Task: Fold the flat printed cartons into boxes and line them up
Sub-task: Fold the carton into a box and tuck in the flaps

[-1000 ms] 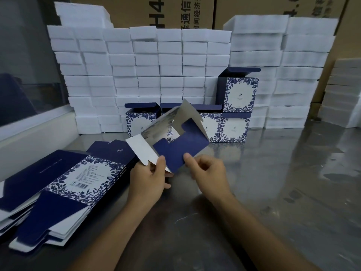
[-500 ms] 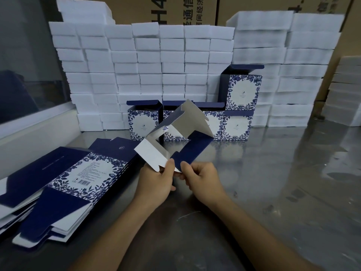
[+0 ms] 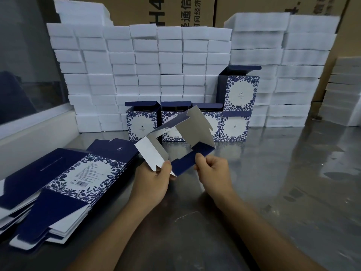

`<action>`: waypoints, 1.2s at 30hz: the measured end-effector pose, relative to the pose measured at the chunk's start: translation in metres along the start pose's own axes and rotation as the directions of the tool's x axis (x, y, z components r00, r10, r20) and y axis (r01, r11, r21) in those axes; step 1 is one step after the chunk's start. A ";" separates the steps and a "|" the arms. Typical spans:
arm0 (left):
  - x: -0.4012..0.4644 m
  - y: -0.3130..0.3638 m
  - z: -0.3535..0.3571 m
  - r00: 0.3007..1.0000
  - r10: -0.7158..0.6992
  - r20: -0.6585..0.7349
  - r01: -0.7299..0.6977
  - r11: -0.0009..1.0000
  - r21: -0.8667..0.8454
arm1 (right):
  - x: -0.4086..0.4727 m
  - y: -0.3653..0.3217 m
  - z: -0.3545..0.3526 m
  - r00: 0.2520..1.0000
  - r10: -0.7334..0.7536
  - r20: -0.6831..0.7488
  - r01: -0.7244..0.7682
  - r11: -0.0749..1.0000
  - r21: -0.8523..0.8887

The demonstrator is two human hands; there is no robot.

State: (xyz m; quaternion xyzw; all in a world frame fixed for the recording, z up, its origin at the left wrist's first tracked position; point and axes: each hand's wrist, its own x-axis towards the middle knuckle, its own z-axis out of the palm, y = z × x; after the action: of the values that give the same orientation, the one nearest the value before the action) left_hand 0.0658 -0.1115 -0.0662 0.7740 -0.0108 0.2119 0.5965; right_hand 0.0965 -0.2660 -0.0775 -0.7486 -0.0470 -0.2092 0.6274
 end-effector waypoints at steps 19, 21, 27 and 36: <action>0.003 0.002 -0.005 0.999 -0.020 -0.026 0.018 0.998 -0.059 | 0.004 0.006 -0.006 0.987 -0.011 -0.158 0.000 0.998 -0.068; 0.002 0.001 -0.004 1.000 -0.013 -0.004 0.013 0.998 -0.053 | 0.004 0.004 -0.006 0.989 0.021 -0.144 -0.019 1.000 0.011; 0.003 -0.002 -0.007 1.000 0.000 0.030 0.003 0.994 -0.113 | 0.003 0.003 -0.008 0.993 0.083 -0.086 -0.083 0.997 -0.001; 0.004 -0.004 -0.010 0.980 0.196 -0.019 -0.192 0.972 0.135 | -0.004 -0.016 -0.011 0.950 -0.215 -0.225 0.221 0.975 0.001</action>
State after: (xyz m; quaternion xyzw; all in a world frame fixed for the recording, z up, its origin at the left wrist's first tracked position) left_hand 0.0679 -0.1000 -0.0668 0.8037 -0.0626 0.2819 0.5202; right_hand 0.0843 -0.2722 -0.0630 -0.7024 -0.0613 -0.3592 0.6115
